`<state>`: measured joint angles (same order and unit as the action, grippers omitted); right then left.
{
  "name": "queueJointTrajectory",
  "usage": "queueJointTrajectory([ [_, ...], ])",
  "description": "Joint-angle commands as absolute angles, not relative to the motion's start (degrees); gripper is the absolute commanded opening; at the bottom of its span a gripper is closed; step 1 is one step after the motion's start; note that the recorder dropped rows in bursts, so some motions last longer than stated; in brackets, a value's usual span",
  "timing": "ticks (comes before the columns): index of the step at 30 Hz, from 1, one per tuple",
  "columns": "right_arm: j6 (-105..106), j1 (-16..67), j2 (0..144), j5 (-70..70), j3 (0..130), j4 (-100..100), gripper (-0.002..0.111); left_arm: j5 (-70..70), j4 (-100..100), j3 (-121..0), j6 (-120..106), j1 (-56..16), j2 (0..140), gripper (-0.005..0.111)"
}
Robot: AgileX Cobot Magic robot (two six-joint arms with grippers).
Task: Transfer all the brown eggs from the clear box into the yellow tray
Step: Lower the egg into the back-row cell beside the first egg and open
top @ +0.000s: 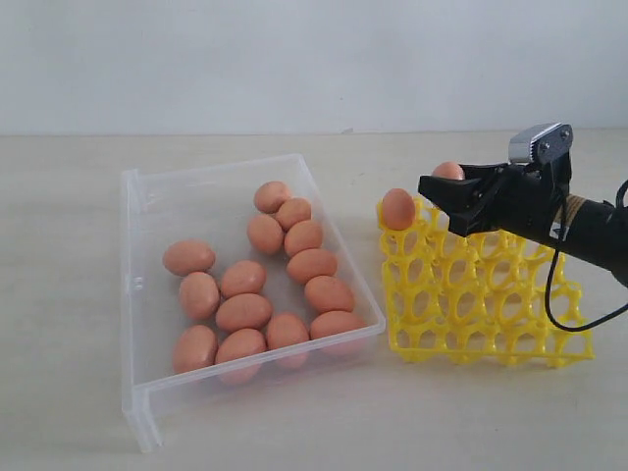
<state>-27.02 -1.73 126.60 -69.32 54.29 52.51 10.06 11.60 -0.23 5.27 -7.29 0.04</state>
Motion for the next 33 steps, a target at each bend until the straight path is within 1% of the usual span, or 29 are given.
queueJointTrajectory([
  [1,-26.1,-1.67,128.91,-69.96,54.46,51.49,0.0,9.88,11.46,0.0,5.56,-7.62,0.0,0.004],
  [6,-26.22,-1.67,131.48,-69.96,55.63,51.37,0.0,9.88,11.46,0.0,5.56,-7.62,0.0,0.004],
  [13,-26.0,-1.67,131.48,-69.96,55.63,51.22,0.0,9.88,11.46,0.0,5.56,-7.62,0.0,0.004],
  [23,-24.95,-1.67,131.48,-65.17,55.63,50.0,0.0,9.88,11.46,0.0,5.56,-7.62,0.0,0.004],
  [25,-24.95,-1.67,131.48,-64.82,55.63,50.25,0.003,9.88,11.46,0.0,5.56,-7.62,0.0,0.004],
  [26,-24.95,-1.67,131.48,-64.82,55.63,50.24,0.007,9.88,11.46,0.0,5.56,-7.62,0.0,0.004],
  [28,-24.95,-1.67,131.48,-64.82,55.63,50.24,0.015,9.88,11.46,0.0,5.56,-7.62,0.0,0.004],
  [31,-24.95,-1.65,131.48,-64.82,55.63,50.36,0.03,9.88,11.46,0.0,5.56,-7.62,0.0,0.004],
  [33,-24.95,-1.65,131.48,-64.82,55.63,50.36,0.036,9.88,11.46,0.0,5.56,-7.62,0.0,0.004],
])
